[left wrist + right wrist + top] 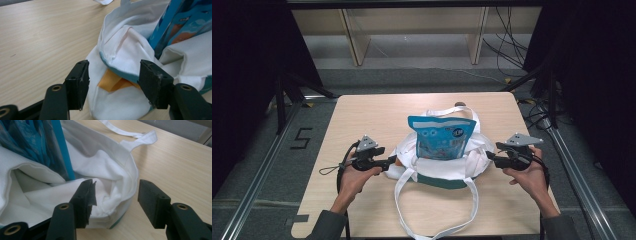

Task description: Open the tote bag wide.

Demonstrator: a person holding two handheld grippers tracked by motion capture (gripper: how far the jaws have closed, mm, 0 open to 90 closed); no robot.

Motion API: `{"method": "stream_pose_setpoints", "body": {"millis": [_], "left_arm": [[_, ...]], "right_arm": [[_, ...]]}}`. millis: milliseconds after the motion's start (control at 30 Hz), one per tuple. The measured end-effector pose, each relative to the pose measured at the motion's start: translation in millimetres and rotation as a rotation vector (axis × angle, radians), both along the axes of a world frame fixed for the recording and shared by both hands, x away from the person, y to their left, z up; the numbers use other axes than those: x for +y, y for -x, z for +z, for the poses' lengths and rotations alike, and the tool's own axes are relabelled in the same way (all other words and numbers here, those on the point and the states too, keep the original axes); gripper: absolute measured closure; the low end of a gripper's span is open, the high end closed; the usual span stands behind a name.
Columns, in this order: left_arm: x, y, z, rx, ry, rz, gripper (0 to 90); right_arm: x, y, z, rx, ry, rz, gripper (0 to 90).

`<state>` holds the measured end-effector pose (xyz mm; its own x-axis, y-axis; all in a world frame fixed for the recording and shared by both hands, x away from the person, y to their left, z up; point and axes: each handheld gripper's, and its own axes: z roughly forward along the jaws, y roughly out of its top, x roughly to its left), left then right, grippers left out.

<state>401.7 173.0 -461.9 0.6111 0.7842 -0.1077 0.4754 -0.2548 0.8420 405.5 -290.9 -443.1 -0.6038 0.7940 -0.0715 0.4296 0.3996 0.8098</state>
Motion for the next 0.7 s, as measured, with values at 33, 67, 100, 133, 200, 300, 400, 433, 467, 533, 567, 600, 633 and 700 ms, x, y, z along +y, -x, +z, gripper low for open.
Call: {"method": "stream_pose_setpoints", "body": {"millis": [33,67,100,133,200,300,400,433,467,533,567,600,633,700], "left_arm": [[2.0,1.8,0.6,0.007,-0.018,-0.007,39.8],[2.0,3.9,-0.1,0.001,-0.007,0.001,39.2],[2.6,6.4,-0.3,0.0,-0.003,0.004,38.8],[3.4,8.2,-0.6,-0.003,0.004,0.001,38.4],[5.5,12.9,-1.0,-0.004,-0.013,-0.012,37.7],[4.2,20.0,-3.4,0.001,-0.007,-0.012,37.0],[4.4,24.8,-4.7,-0.006,-0.018,-0.019,35.8],[5.8,26.7,-4.2,0.003,-0.032,-0.023,35.5],[4.2,28.5,-4.8,0.003,-0.008,-0.009,35.4],[4.9,29.8,-4.5,-0.014,-0.014,-0.016,35.1],[5.3,31.1,-4.2,-0.01,-0.017,-0.014,35.1],[5.1,32.2,-4.9,-0.011,-0.012,-0.013,35.1],[5.3,33.1,-5.6,-0.012,-0.015,-0.017,35.1],[4.9,36.0,-7.2,-0.008,-0.02,-0.015,35.1]], "right_arm": [[0.9,2.2,-1.9,0.006,-0.013,-0.015,46.1],[-0.5,1.7,-2.1,0.001,-0.005,-0.005,45.8],[-0.3,3.3,-2.6,0.023,-0.012,-0.011,45.5],[-0.8,4.2,-3.3,0.013,-0.013,-0.014,45.3],[-2.0,5.8,-3.6,0.035,-0.015,-0.004,44.9],[-2.8,9.4,-4.4,0.025,-0.021,-0.02,44.5],[-3.1,13.4,-4.0,0.044,-0.033,-0.028,44.3],[-3.8,13.6,-3.9,0.039,-0.03,-0.021,44.2],[-4.2,14.2,-3.9,0.034,-0.032,-0.02,44.1],[-5.0,15.4,-3.2,0.035,-0.037,-0.017,43.8],[-5.2,16.1,-3.2,0.038,-0.039,-0.015,43.8],[-6.5,15.1,-4.0,0.007,-0.026,-0.011,43.7],[-5.9,16.9,-5.0,0.02,-0.034,-0.014,43.6],[-7.3,17.7,-6.0,0.02,-0.028,-0.008,43.6]]}}
